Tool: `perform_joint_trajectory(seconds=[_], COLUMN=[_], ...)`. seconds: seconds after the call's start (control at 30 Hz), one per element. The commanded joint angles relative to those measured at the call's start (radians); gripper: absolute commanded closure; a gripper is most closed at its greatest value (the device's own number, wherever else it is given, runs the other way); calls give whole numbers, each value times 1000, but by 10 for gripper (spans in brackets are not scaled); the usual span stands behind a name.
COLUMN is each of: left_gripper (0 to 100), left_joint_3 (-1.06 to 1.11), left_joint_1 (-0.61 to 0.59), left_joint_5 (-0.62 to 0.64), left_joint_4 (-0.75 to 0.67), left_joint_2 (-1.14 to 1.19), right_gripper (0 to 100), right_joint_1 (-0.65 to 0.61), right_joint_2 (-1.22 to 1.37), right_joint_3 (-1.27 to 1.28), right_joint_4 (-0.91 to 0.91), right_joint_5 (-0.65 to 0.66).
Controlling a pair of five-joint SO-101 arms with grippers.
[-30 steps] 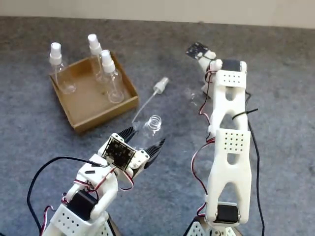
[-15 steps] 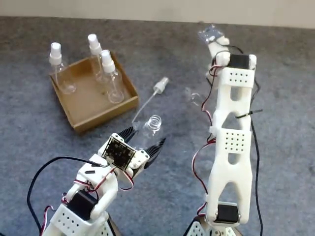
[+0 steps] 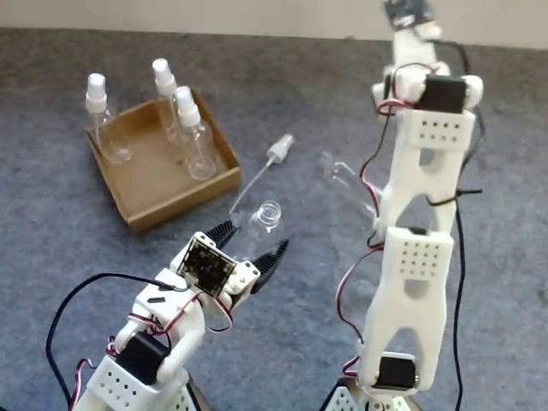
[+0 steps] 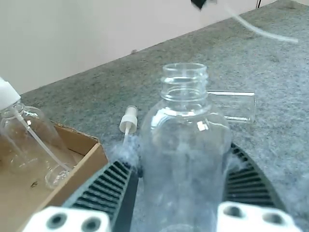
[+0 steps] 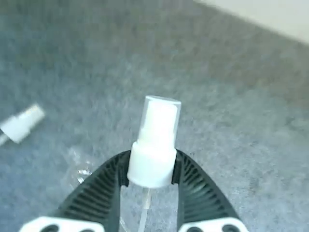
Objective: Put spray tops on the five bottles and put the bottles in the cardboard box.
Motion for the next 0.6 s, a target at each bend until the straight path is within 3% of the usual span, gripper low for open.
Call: perform_joint_trajectory(seconds=[0.0, 0.3, 0.57], left_gripper=[864, 863, 863], left_joint_3=[21, 21, 21], left_joint_1=[54, 113, 120], left_joint_5=[-8, -8, -6], left_joint_4=[-23, -21, -26], left_joint_2=[-10, -10, -10], right_gripper=[990, 990, 990], right_joint_1=[-5, -4, -10], right_joint_2=[-217, -613, -1115], right_joint_3=[-133, -79, 424], right_joint_4=[24, 27, 21], right_joint_5=[-69, -84, -87])
